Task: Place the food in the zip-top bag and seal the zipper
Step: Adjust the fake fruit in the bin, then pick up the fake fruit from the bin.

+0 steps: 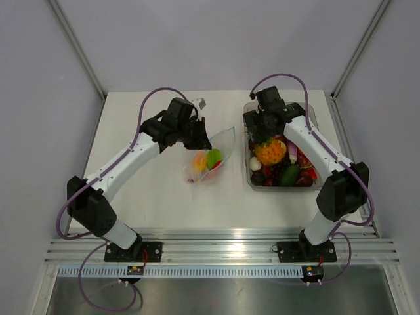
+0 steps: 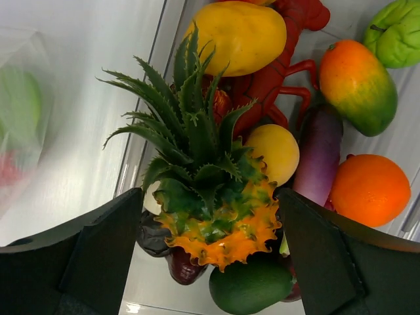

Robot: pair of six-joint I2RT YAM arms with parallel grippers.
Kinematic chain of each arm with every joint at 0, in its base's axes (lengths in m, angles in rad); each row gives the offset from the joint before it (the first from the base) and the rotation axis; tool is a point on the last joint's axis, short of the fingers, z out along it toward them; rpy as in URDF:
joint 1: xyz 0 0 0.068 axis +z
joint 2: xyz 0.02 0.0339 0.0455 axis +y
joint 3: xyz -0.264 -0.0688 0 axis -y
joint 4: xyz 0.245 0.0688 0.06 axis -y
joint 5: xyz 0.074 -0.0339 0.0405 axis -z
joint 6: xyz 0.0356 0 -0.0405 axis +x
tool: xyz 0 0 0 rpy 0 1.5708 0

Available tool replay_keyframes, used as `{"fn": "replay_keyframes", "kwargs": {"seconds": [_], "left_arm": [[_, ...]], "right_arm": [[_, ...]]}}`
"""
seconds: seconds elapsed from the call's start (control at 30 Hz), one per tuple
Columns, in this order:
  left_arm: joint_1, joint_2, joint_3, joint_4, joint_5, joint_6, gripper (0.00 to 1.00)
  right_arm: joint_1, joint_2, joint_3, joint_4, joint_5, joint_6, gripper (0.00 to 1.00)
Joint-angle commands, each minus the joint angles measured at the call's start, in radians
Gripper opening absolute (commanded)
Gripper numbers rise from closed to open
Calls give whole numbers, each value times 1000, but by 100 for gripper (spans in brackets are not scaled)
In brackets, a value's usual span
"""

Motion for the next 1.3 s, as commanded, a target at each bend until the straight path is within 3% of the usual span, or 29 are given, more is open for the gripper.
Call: {"fn": "replay_keyframes", "kwargs": {"seconds": [0.0,0.3,0.4,0.5,0.53,0.63,0.67,1.07,1.27], "left_arm": [[-2,-43,77,-36,-45,-14,0],[-2,6,175,-85,-95,3,0],[-2,20,210,-94,-98,3,0],[-4,40,242,-110,-102,8,0],[-4,40,247,-111,-104,8,0],[-4,52,261,-114,-113,6,0],[-4,60,264,-116,-115,5,0],[-5,118,336,-143,-156,-1,0],[-7,138,331,-142,-145,-3,0]], "right_arm": [[14,-5,10,6,69,-68,92],[15,119,53,39,-46,-70,92],[14,147,64,43,-38,-42,88],[10,129,62,46,15,-2,59],[9,115,56,51,23,5,37],[-5,30,19,89,31,64,4],[-9,6,6,108,28,94,0],[-16,-273,38,149,32,355,0],[29,-388,-13,287,-31,540,0]]}}
